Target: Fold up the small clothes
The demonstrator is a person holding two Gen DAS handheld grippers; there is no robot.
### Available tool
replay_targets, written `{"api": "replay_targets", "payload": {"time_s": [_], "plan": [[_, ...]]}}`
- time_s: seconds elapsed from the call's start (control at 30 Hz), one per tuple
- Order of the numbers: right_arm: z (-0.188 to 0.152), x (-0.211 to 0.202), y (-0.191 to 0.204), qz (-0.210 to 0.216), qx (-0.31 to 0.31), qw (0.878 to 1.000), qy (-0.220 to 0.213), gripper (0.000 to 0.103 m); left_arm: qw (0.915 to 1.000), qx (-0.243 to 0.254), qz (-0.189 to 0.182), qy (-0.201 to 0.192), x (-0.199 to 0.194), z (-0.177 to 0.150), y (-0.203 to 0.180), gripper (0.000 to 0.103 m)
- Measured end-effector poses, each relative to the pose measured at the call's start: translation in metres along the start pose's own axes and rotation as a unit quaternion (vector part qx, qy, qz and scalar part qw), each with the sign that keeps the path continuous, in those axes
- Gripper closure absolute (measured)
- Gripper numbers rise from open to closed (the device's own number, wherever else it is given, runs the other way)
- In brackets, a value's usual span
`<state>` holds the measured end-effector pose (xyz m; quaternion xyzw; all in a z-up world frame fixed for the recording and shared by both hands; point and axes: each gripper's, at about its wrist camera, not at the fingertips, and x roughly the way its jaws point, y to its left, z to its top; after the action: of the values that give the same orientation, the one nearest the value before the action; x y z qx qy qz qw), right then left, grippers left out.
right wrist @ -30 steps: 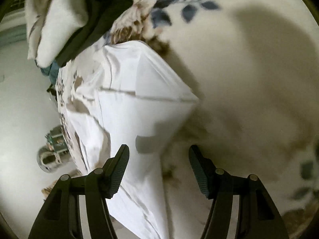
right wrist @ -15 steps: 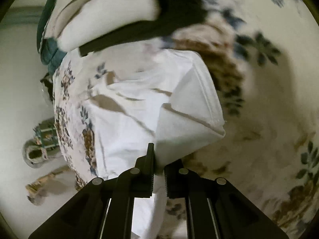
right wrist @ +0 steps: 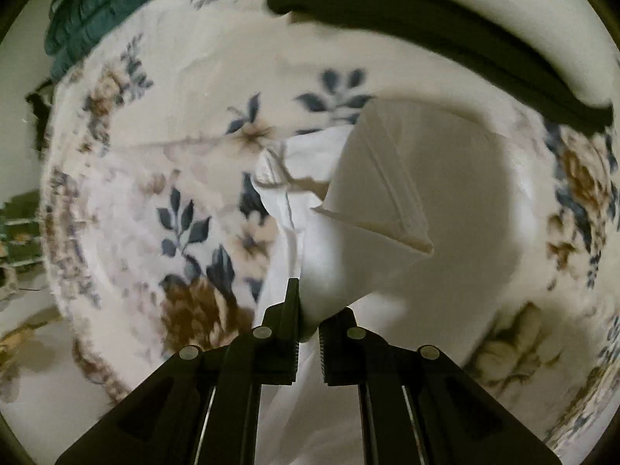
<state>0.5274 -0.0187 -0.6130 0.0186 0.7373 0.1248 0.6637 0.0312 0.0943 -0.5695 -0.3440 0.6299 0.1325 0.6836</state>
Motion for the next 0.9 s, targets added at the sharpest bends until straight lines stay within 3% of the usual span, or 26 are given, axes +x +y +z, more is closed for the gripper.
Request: {"api": "replay_targets", "payload": {"time_s": [0.07,0.17,0.23,0.27,0.3,0.37,0.47,0.63,0.73,0.8,0.9], "plan": [[0.004,0.016,0.011,-0.025,0.006,1.000,0.006,0.095,1.0000,0.000,0.005,0.007,0.010,0.009,0.013,0.094],[0.009,0.034,0.017,-0.042,0.025,0.999,0.017,0.091,0.9997,-0.006,0.007,0.024,0.019,0.017,0.035,0.082],[0.009,0.037,0.018,-0.044,0.024,0.999,0.022,0.087,0.9995,-0.012,-0.016,0.026,0.017,0.017,0.048,0.081],[0.008,0.036,0.019,-0.036,0.022,0.999,0.024,0.075,0.9993,-0.013,-0.020,0.027,0.015,0.016,0.053,0.080],[0.006,0.035,0.018,-0.020,0.022,0.999,0.029,0.055,0.9993,-0.012,-0.020,0.028,0.013,0.014,0.056,0.078],[-0.002,0.028,0.013,0.012,0.028,0.999,0.034,0.041,0.9995,-0.007,-0.009,0.031,0.006,0.011,0.061,0.075],[-0.024,0.011,0.003,0.040,0.025,0.999,0.024,0.039,0.9994,0.004,0.013,0.031,-0.011,0.005,0.064,0.075],[-0.075,-0.014,-0.032,0.068,0.024,0.997,0.010,0.032,0.9970,0.056,0.051,-0.013,-0.047,0.009,0.042,0.077],[-0.112,-0.026,-0.060,0.081,0.023,0.996,-0.007,0.030,0.9948,0.083,0.052,-0.028,-0.054,0.033,0.006,0.068],[-0.135,-0.031,-0.079,0.082,0.024,0.996,-0.019,0.030,0.9954,0.085,0.028,-0.035,-0.055,0.052,-0.013,0.058],[-0.161,-0.025,-0.111,0.116,0.060,0.991,-0.010,0.030,0.9928,0.102,-0.020,-0.058,-0.057,0.090,-0.062,0.056]]}}
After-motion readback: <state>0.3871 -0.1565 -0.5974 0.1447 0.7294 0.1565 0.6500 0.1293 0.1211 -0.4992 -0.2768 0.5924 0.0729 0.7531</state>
